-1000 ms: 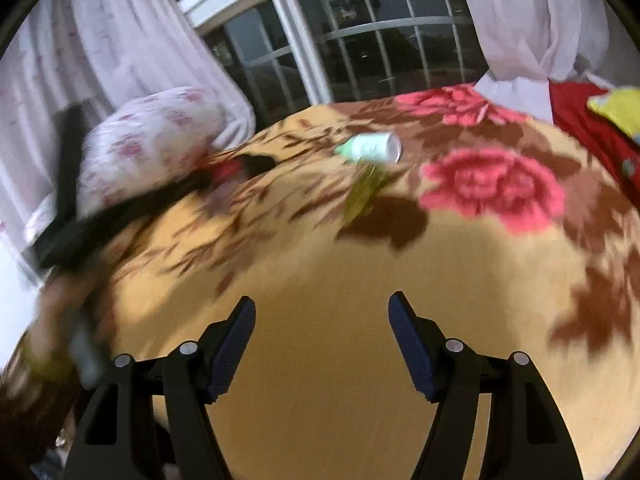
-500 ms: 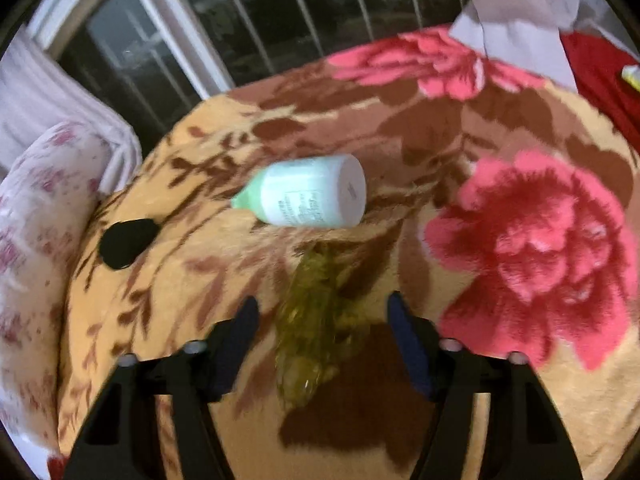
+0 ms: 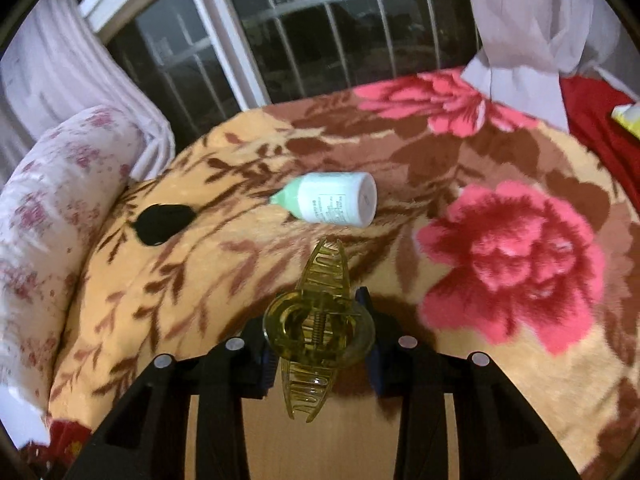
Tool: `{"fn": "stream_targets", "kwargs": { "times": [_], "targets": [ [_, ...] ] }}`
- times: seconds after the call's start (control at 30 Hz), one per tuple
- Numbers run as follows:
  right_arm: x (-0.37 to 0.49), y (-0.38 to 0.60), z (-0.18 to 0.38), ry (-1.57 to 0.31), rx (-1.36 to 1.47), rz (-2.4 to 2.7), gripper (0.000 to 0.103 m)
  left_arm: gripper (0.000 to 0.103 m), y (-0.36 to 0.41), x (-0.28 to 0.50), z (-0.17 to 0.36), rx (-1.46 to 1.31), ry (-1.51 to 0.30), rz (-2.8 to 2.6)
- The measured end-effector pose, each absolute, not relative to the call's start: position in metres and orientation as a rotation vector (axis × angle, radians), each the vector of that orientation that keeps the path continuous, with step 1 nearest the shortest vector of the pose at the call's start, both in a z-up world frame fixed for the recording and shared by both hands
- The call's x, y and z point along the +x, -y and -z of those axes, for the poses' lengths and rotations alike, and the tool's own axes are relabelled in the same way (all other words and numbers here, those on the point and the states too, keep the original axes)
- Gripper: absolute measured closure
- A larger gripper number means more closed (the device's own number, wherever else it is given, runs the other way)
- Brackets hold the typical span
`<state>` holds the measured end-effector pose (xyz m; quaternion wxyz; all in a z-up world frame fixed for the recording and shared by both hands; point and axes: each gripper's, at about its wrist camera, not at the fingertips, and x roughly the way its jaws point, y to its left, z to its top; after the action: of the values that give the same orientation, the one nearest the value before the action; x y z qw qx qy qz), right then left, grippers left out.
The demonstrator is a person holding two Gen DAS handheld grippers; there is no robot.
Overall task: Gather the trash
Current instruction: 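Lower the ornament and clip into the orange bin and open both tools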
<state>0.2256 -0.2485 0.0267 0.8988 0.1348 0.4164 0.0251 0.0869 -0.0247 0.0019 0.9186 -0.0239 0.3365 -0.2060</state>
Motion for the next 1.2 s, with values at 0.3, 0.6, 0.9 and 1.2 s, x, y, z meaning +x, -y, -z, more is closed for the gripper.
{"fn": "stream_targets", "kwargs": {
  "times": [0.3,0.6,0.9,1.2],
  "targets": [
    [0.101,0.211,-0.075,-0.761,0.224,-0.29,0.068,0.086,0.021,0.033,-0.007,-0.036,-0.71,0.459],
    [-0.029,0.142,-0.042,-0.894,0.125,-0.556,0.068,0.086,0.021,-0.032,0.033,0.013,-0.889,0.539],
    [-0.047,0.115,0.065,-1.168,0.145,-0.536,0.068,0.086,0.021,-0.052,0.098,0.062,-1.107,0.503],
    [-0.054,0.104,0.084,-1.22,0.09,-0.489,0.032,0.05,0.02,-0.056,0.12,0.065,-1.206,0.459]
  ]
}}
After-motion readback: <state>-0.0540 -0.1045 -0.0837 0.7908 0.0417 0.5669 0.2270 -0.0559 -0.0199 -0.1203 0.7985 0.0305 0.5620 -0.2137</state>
